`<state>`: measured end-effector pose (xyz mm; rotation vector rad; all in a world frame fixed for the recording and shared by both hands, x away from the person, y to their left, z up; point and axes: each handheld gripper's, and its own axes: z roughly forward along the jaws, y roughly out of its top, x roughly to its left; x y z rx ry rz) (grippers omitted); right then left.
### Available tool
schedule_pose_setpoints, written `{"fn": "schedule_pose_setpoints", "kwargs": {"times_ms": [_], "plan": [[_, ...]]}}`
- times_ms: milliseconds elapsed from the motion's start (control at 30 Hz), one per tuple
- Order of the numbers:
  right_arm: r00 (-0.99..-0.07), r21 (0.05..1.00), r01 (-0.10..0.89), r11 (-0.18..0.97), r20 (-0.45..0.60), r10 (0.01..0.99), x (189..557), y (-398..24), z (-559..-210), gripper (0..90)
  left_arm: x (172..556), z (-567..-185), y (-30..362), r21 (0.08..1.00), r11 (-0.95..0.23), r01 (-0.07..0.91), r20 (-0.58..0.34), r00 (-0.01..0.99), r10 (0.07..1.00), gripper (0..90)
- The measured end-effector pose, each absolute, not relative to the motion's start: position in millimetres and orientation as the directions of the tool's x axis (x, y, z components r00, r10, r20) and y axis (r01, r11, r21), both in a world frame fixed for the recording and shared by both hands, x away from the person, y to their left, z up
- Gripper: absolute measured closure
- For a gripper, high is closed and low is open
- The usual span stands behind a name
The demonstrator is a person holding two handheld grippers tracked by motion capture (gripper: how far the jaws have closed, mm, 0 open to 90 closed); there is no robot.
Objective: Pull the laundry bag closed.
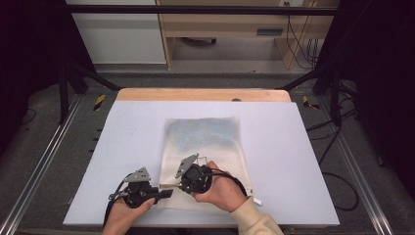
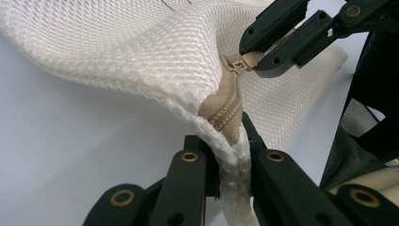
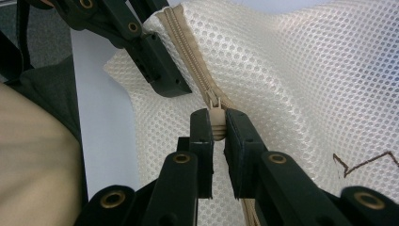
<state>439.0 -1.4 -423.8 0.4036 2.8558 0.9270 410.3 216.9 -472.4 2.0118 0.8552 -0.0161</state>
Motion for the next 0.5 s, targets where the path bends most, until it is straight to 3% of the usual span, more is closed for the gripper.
{"fn": "schedule_pose_setpoints", "kwargs": {"times_ms": [500], "plan": [[-0.956, 0.582, 0.221, 0.783, -0.031, 0.292, 439.5, -4.8, -422.5, 81.9, 410.6, -471.9, 217.8, 0.748, -0.332, 0.575, -0.333, 0.757, 0.562, 84.1]]}}
